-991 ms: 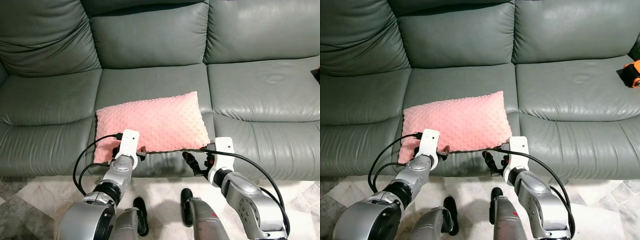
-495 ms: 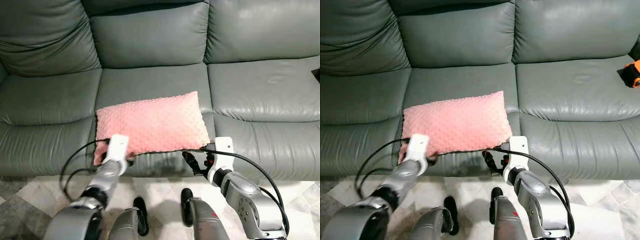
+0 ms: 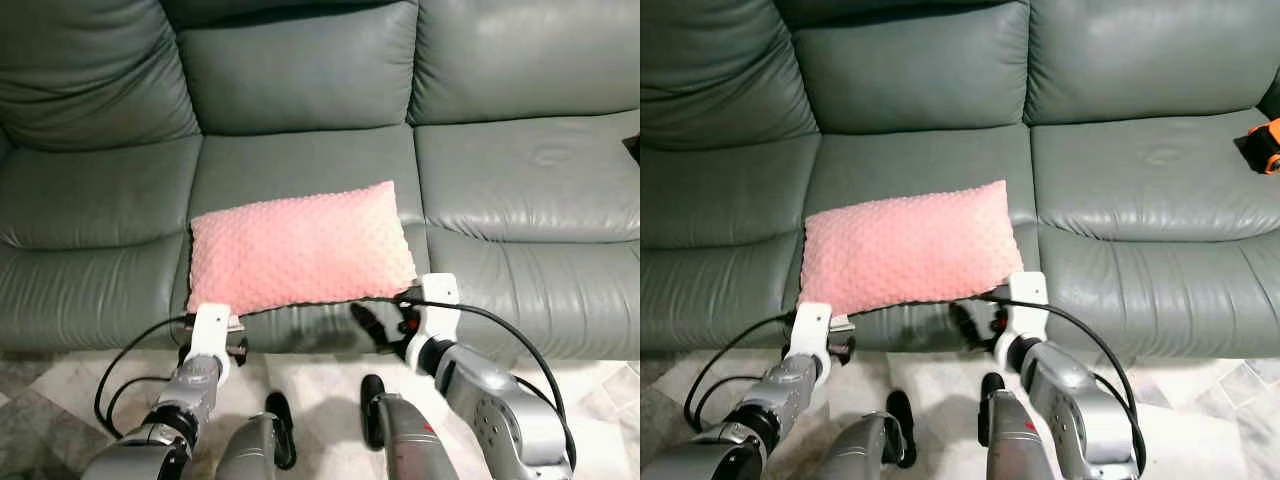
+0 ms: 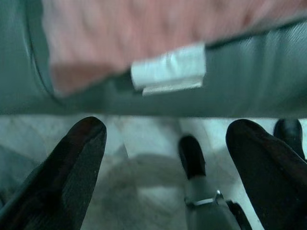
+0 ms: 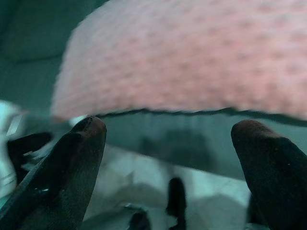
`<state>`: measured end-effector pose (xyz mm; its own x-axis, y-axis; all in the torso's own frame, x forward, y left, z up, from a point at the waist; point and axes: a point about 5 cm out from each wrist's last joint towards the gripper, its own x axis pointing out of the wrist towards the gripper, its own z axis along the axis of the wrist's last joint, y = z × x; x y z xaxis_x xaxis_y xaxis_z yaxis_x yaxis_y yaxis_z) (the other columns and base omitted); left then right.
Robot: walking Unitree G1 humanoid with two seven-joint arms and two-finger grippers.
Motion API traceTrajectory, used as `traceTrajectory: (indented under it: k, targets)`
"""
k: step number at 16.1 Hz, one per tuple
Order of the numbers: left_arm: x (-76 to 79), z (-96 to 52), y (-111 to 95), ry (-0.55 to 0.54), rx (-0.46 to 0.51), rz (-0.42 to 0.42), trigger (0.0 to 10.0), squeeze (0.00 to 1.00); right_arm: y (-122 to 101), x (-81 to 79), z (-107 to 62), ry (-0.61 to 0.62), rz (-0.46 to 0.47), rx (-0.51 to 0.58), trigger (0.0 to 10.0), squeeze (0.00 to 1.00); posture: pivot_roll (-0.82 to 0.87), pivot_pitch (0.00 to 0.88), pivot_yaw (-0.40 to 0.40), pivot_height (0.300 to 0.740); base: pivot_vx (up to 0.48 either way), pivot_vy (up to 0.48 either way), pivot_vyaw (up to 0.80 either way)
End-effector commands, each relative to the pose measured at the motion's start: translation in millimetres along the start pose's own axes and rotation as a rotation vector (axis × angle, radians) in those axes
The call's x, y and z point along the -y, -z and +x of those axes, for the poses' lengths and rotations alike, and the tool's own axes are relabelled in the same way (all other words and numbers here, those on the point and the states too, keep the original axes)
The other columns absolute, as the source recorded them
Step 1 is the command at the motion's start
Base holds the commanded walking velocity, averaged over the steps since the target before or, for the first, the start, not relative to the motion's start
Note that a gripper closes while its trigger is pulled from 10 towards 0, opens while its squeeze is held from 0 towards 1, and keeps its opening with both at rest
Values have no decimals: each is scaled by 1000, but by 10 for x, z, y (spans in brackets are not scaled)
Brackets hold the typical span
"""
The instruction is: Move the pillow to the sofa
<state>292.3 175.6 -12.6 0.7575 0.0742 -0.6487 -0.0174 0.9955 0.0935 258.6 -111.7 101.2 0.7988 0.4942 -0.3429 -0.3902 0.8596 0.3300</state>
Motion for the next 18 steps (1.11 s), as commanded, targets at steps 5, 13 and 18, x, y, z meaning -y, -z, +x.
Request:
traceTrajectory:
  k: [5,13,18]
  targets:
    - [-64,-35,283,-44,-111,-104,10000,0,148,-242,-166,-136,25,-59,10000,0,-279,475,84,740,0,0,0]
    - [-5,18,-182,-70,49,-171,10000,0,69,-450,-320,-223,46,15,10000,0,-315,513,76,740,0,0,0]
    - [108,29,-488,-29,121,-197,10000,0,-15,-363,-316,-164,40,59,10000,0,-316,512,76,740,0,0,0]
